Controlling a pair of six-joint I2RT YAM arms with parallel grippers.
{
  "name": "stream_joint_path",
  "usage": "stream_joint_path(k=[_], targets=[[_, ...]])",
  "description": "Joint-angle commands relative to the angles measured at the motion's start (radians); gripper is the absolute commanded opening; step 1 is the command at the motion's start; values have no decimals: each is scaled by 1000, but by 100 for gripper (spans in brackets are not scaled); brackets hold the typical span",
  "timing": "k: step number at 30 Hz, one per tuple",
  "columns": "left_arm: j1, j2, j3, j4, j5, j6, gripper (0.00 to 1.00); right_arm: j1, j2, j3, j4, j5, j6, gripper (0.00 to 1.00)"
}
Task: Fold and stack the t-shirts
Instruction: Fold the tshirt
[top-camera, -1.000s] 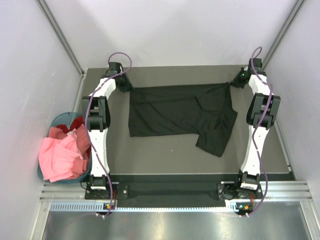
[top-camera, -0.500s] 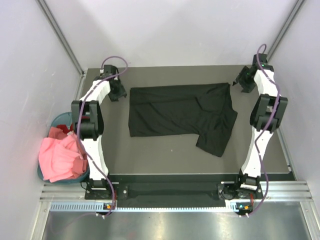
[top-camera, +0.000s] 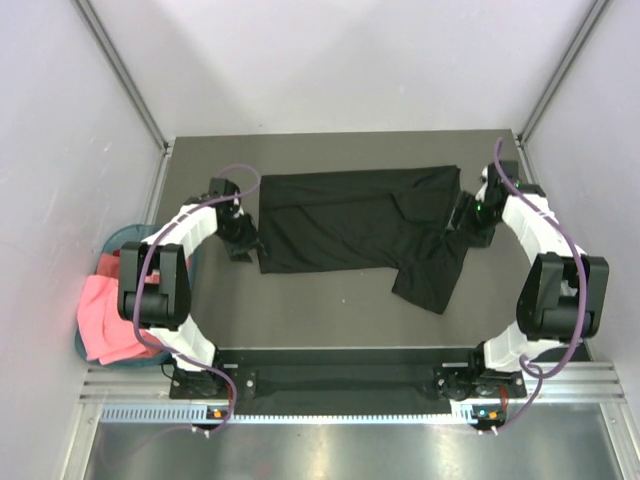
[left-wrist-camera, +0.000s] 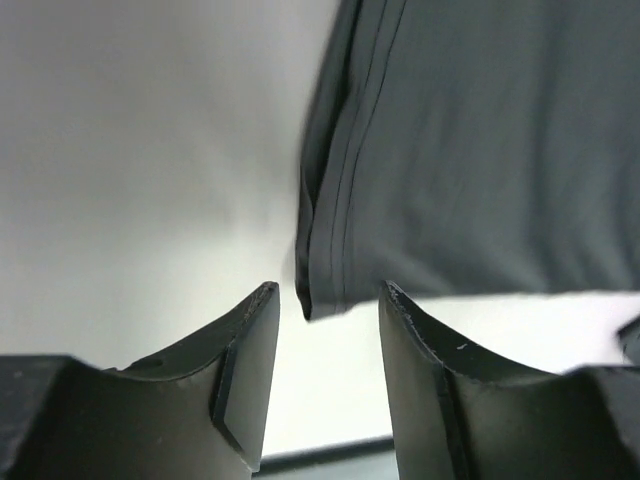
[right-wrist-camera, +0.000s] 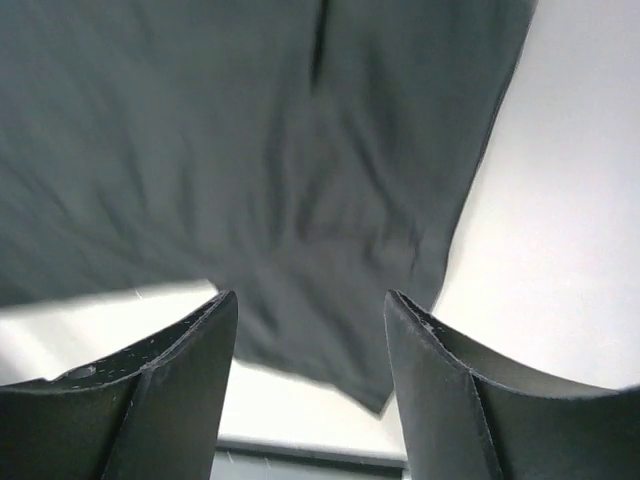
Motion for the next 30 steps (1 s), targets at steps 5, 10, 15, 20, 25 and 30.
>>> stream_joint_path(k=[5,10,15,20,25,30], targets=[[-26,-24,-74,33,91,-68,51,-4,-152,-219,20,-124,-67,61],[-29,-30,-86,7,80,-109,51,-4,-201,-290,9,-149,-70,62],[-31,-25,-84,-33,63,-133,50,-5,-197,-340,31,-149,-56,63],[-37,5,-84,-51,50,-149,49,-17,-198,-351,43,-131,-39,63],[-37,36,-93,-48,28,-163,49,-37,-214,-350,34,-121,-44,63],[-38,64,-72,-31,28,-163,49,-76,-217,-385,26,-109,-47,64]])
